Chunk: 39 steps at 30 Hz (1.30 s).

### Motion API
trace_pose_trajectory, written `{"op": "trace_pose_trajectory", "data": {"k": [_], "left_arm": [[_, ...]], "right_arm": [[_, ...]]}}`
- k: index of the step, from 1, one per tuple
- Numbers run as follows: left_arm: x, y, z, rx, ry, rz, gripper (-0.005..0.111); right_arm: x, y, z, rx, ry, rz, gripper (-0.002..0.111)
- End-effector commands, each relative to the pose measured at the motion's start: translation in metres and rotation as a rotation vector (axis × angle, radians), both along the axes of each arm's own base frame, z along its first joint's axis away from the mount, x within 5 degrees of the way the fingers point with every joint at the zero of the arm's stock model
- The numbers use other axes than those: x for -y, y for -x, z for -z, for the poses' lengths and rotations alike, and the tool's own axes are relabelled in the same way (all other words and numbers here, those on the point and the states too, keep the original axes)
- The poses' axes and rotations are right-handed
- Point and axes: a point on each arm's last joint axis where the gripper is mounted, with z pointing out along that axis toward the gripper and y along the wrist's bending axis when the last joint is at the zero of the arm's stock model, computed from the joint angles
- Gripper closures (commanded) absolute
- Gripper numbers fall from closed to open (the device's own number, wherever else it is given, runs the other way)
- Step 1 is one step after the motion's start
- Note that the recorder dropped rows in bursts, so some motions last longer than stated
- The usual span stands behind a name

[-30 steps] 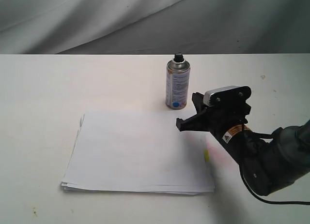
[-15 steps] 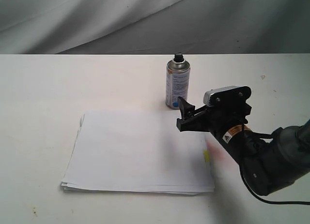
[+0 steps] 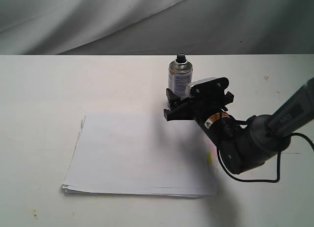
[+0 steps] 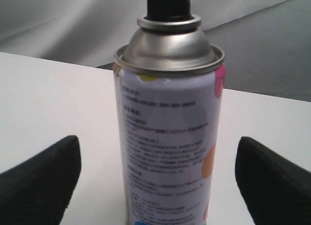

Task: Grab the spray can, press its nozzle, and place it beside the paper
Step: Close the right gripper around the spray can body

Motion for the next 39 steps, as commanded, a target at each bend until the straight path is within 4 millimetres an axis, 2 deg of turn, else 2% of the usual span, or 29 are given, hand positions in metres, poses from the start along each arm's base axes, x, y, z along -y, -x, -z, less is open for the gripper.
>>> {"op": "trace_pose_trajectory", "data": {"k": [1, 7, 9, 14, 21, 25, 30, 33, 36, 39], "left_arm": [[0.0, 0.0, 0.001, 0.0, -0.006, 0.004, 0.107], [0.0, 0.0, 0.001, 0.0, -0.006, 0.004, 0.107], [0.0, 0.0, 0.001, 0.0, -0.006, 0.004, 0.107], [0.0, 0.0, 0.001, 0.0, -0.006, 0.004, 0.107], [0.0, 0.0, 0.001, 0.0, -0.006, 0.004, 0.107], [0.0, 0.0, 0.001, 0.0, -0.006, 0.004, 0.107], [0.0, 0.0, 0.001, 0.0, -0.006, 0.004, 0.107], [0.0, 0.0, 0.001, 0.0, -0.006, 0.004, 0.107], [0.0, 0.0, 0.001, 0.0, -0.006, 0.004, 0.107], [0.0, 0.0, 0.001, 0.0, -0.006, 0.004, 0.107]], "right_arm": [[-0.004, -0.019, 0.005, -0.016, 0.025, -0.003, 0.029], [0.003, -0.051, 0.015, -0.041, 0.018, 0.032, 0.029], [0.005, -0.057, 0.016, -0.037, 0.016, 0.037, 0.029], [0.006, -0.064, 0.019, -0.032, 0.015, 0.041, 0.029], [0.006, -0.063, 0.02, -0.046, 0.016, 0.04, 0.031], [0.006, -0.063, 0.02, -0.046, 0.016, 0.04, 0.048], [0.006, -0.064, 0.02, -0.044, 0.023, 0.029, 0.088], [0.008, -0.064, 0.018, -0.033, 0.027, 0.026, 0.108], [0.012, -0.066, 0.007, -0.017, 0.036, 0.012, 0.108], [0.013, -0.066, -0.018, -0.004, 0.045, -0.005, 0.108]]}}
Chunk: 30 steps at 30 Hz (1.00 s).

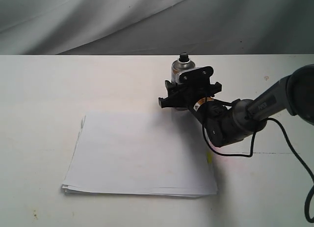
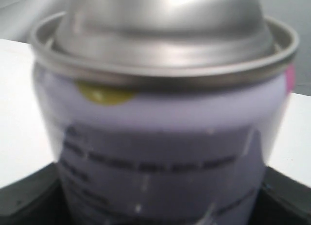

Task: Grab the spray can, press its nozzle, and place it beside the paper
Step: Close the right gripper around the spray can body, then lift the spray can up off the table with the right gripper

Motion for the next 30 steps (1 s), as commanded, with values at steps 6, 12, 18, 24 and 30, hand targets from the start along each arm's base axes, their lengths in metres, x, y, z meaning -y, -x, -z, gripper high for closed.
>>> {"op": "trace_pose_trajectory", "data": {"k": [6, 12, 18, 24, 30], "left_arm": [[0.0, 0.0, 0.001, 0.0, -0.004, 0.004, 0.107], [0.0, 0.0, 0.001, 0.0, -0.004, 0.004, 0.107], [0.0, 0.0, 0.001, 0.0, -0.004, 0.004, 0.107], [0.0, 0.0, 0.001, 0.0, -0.004, 0.004, 0.107], [0.0, 0.0, 0.001, 0.0, -0.004, 0.004, 0.107]], "right_arm": [[0.013, 0.002, -0.096, -0.02, 0.085, -0.057, 0.108], [0.025, 0.025, -0.171, -0.086, 0.209, -0.08, 0.108], [0.033, 0.063, -0.231, -0.161, 0.272, -0.088, 0.108], [0.024, 0.103, -0.255, -0.33, 0.28, -0.131, 0.108], [-0.011, 0.131, -0.23, -0.328, 0.374, -0.271, 0.108]]}}
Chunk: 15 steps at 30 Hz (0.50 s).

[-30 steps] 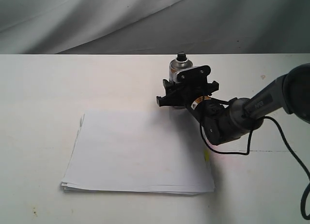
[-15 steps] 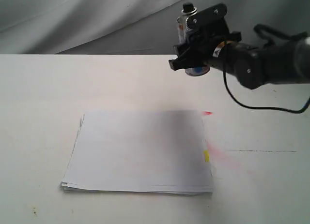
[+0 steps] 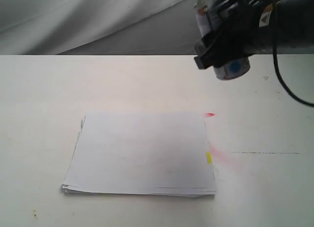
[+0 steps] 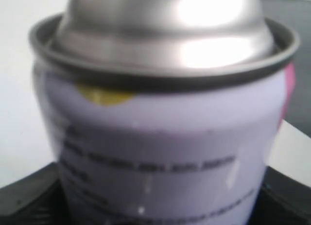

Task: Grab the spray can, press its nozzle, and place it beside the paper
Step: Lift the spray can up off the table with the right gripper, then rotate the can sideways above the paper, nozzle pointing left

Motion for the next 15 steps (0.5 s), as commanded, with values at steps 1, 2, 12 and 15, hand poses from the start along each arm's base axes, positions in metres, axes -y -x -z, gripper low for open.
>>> {"op": "trace_pose_trajectory", "data": {"k": [1, 2, 12, 15], "left_arm": [[0.0, 0.0, 0.001, 0.0, -0.004, 0.004, 0.107], [0.0, 0.0, 0.001, 0.002, -0.004, 0.004, 0.107], [0.0, 0.0, 0.001, 0.002, -0.004, 0.004, 0.107], [0.0, 0.0, 0.001, 0.002, -0.004, 0.004, 0.107]], "right_arm": [[-0.031, 0.021, 0.015, 0.036, 0.075, -0.15, 0.108], [-0.04, 0.025, 0.02, 0.038, 0.094, -0.192, 0.108], [-0.092, 0.041, 0.043, 0.064, 0.324, -0.437, 0.108], [-0.095, 0.038, 0.052, 0.053, 0.409, -0.433, 0.108]]}}
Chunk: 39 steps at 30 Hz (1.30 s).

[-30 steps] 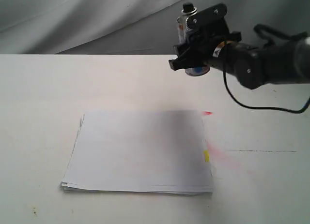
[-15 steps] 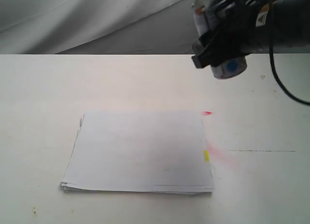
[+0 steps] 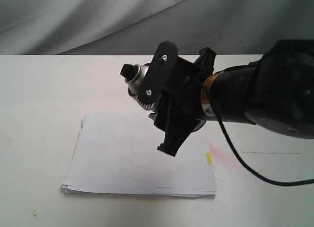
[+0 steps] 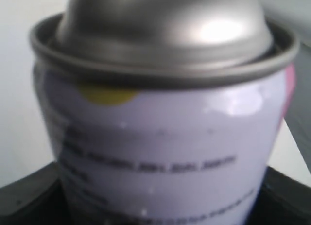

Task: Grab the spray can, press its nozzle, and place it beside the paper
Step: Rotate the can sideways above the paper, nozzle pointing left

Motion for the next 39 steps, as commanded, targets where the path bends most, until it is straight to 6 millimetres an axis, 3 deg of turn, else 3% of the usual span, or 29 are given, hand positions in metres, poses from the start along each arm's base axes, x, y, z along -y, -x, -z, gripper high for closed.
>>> {"op": "trace_pose_trajectory", "data": {"k": [1, 14, 18, 21, 27, 39], "left_arm": [[0.0, 0.0, 0.001, 0.002, -0.004, 0.004, 0.107], [0.0, 0.0, 0.001, 0.002, -0.004, 0.004, 0.107], [0.0, 0.0, 0.001, 0.002, -0.005, 0.004, 0.107], [0.0, 0.0, 0.001, 0.002, -0.005, 0.004, 0.107], [0.0, 0.0, 0.001, 0.002, -0.005, 0.004, 0.107], [0.0, 0.0, 0.001, 0.002, -0.005, 0.004, 0.107]], "right_arm": [[-0.006, -0.005, 0.008, 0.051, 0.11, -0.017, 0.108], [0.005, -0.027, 0.04, 0.128, 0.347, 0.171, 0.108], [-0.004, -0.027, 0.047, 0.156, 0.381, 0.158, 0.108], [-0.01, -0.025, 0.048, 0.161, 0.385, 0.134, 0.108], [-0.006, -0.027, 0.043, 0.208, 0.409, 0.186, 0.108], [-0.008, -0.029, 0.039, 0.267, 0.457, 0.132, 0.108]]}}
